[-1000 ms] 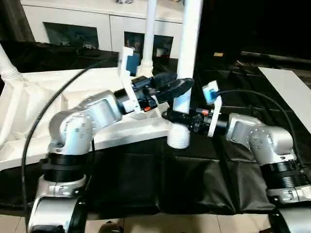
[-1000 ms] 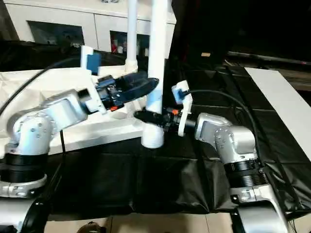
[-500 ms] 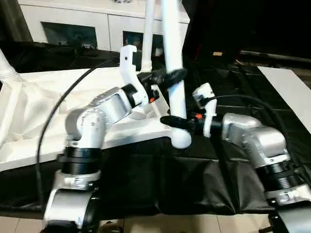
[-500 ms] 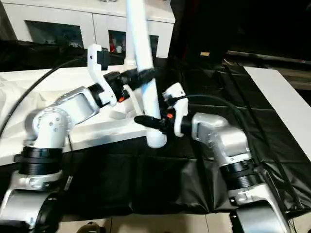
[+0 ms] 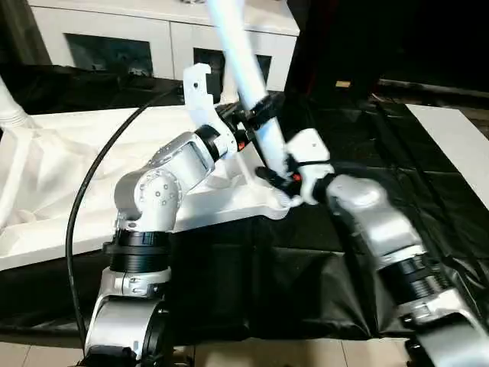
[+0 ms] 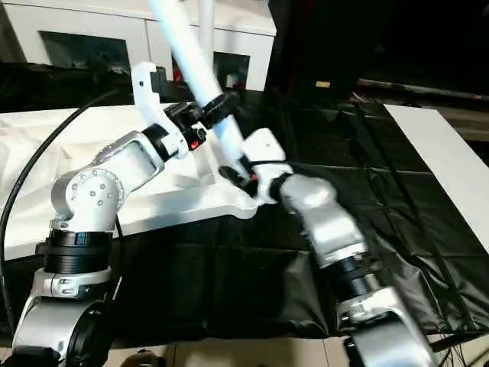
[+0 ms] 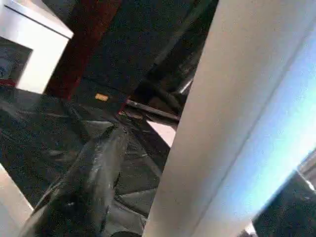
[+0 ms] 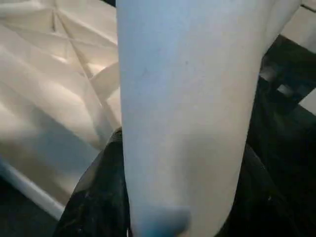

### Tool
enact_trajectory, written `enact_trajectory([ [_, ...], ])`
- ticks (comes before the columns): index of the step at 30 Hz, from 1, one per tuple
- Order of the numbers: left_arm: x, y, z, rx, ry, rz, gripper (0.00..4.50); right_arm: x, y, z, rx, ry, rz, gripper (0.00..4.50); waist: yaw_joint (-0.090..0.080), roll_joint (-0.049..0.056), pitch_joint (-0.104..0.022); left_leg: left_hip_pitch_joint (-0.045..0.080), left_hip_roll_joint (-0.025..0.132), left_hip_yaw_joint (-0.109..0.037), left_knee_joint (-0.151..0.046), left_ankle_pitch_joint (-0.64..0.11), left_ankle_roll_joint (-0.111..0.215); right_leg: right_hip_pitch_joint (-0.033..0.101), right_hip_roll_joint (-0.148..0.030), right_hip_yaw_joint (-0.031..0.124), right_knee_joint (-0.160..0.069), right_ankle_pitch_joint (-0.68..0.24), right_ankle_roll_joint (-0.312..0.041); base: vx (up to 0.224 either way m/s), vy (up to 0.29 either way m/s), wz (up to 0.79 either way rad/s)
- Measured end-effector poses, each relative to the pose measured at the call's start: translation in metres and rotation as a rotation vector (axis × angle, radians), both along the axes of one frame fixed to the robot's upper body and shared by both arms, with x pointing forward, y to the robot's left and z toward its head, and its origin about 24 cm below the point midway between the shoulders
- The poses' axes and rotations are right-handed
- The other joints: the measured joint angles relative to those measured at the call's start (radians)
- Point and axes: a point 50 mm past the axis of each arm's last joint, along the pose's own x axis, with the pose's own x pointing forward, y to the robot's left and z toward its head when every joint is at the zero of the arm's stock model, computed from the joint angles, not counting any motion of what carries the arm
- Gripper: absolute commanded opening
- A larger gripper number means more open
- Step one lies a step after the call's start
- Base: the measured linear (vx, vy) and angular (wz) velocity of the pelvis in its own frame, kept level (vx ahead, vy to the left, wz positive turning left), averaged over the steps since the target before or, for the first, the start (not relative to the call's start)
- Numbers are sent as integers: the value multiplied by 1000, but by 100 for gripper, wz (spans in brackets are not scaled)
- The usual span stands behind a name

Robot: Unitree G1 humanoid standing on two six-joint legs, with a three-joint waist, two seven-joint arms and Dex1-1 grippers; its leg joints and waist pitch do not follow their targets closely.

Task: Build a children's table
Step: Insert table leg to table base

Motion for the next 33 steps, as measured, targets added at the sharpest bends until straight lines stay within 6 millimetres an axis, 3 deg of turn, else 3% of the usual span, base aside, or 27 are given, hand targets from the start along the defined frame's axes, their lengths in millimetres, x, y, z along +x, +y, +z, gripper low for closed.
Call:
enact_trajectory([
  [22, 3, 1, 2, 87, -76, 74, 182, 5, 8, -3, 6, -18, -42, 186, -14, 0, 0, 0, 0, 0, -1, 0, 0, 0, 0, 0, -2, 0, 0, 0, 0, 0],
  [33, 3, 2, 3, 86, -91, 66, 179, 5, 9, -2, 9, -27, -44, 186, -14, 0, 0, 0, 0, 0, -1, 0, 0, 0, 0, 0, -2, 0, 0, 0, 0, 0],
])
